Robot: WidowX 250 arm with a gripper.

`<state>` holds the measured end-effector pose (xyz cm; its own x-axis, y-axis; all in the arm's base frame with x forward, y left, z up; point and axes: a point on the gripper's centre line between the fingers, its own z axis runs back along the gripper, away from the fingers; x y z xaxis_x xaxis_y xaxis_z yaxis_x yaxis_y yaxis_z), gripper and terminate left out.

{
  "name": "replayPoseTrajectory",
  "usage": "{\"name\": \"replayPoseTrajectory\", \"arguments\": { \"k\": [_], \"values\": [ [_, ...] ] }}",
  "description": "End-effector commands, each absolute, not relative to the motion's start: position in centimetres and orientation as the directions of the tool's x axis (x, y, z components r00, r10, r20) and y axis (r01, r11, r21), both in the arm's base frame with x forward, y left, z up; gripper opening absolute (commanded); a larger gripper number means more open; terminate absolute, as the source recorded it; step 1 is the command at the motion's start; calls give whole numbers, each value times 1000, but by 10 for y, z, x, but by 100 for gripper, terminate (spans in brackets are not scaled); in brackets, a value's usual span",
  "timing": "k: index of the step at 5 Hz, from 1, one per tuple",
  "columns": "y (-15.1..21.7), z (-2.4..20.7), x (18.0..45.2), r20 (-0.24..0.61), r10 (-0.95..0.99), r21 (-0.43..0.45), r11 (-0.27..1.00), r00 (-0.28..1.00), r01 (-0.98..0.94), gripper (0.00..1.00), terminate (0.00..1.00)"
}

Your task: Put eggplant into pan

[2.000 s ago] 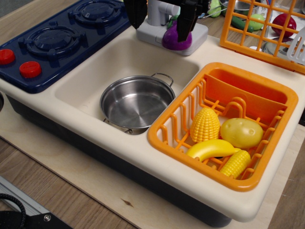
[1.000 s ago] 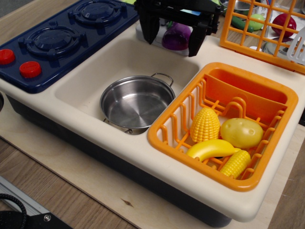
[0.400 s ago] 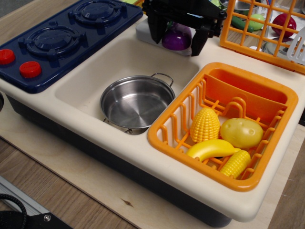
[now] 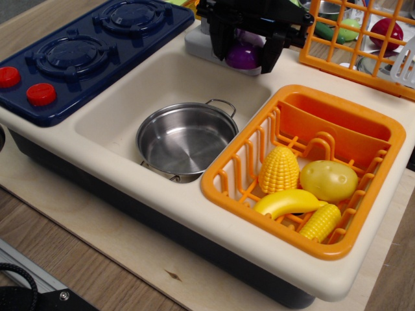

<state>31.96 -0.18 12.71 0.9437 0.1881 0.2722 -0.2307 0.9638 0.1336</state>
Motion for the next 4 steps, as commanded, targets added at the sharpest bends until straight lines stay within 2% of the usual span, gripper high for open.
{"name": "replayPoseTrajectory", "arguments": {
  "k": [1, 2, 3, 4],
  "values": [
    [-8, 149, 294, 314, 212, 164, 948, 926, -273, 0, 0],
    [-10, 146, 271, 300, 268, 170, 930, 916, -328, 0, 0],
    [3, 135, 249, 287, 298, 162, 922, 910, -352, 100, 0],
    [20, 120, 233, 274, 301, 144, 926, 914, -348, 100, 0]
  ]
}}
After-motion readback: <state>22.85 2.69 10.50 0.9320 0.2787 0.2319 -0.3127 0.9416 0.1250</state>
